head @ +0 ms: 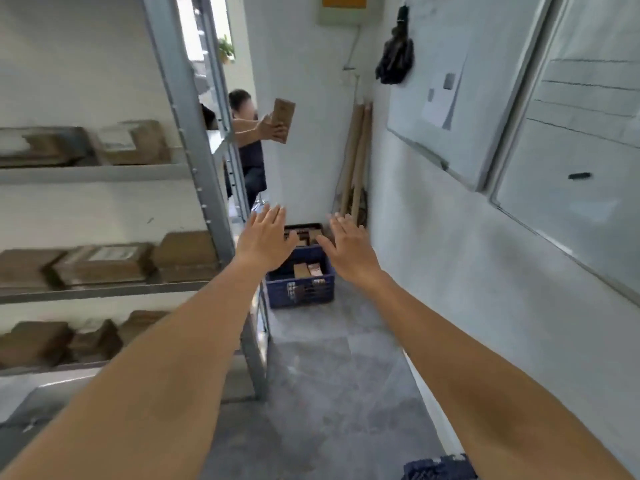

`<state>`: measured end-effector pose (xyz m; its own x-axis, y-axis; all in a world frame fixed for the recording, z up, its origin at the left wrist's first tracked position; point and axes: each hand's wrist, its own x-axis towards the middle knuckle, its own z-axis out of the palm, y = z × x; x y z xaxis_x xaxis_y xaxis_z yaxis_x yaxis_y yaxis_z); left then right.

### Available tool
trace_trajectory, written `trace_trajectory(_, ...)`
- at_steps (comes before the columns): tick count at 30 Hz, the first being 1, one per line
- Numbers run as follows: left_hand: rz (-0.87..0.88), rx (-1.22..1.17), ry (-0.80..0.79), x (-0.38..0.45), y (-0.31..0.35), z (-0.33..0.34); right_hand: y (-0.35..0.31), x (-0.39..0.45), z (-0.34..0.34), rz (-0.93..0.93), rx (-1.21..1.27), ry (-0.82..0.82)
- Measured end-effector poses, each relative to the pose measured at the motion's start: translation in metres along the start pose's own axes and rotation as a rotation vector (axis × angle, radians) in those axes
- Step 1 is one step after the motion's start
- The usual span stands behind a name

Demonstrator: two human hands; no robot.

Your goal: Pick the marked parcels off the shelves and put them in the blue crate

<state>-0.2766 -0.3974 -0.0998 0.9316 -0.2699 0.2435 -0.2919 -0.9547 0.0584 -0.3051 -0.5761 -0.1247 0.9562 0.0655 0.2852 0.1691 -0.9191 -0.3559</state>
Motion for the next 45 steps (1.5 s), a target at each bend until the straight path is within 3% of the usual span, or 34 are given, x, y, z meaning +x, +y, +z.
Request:
trace_trajectory(10,-0.347,0.173,0.055,-0.097,-0.222,-0.072,-0.221,0.057,0.064,-0.425,0.060,-0.124)
trace_trajectory(18,-0.503,0.250,0.018,-0.154,-0.365,-0.105,-0.372,0.085,0.129,-0.543,0.046,-0.196)
trace_trajectory(29,-0.669,0.138,0.070,-0.155,-0.486,-0.104,-0.500,0.156,0.198,-0.639,0.060,-0.264)
trace_trajectory(45,-0.938,0.199,0.080,-0.165,-0.699,-0.122,-0.695,0.277,0.306,-0.857,0.056,-0.319)
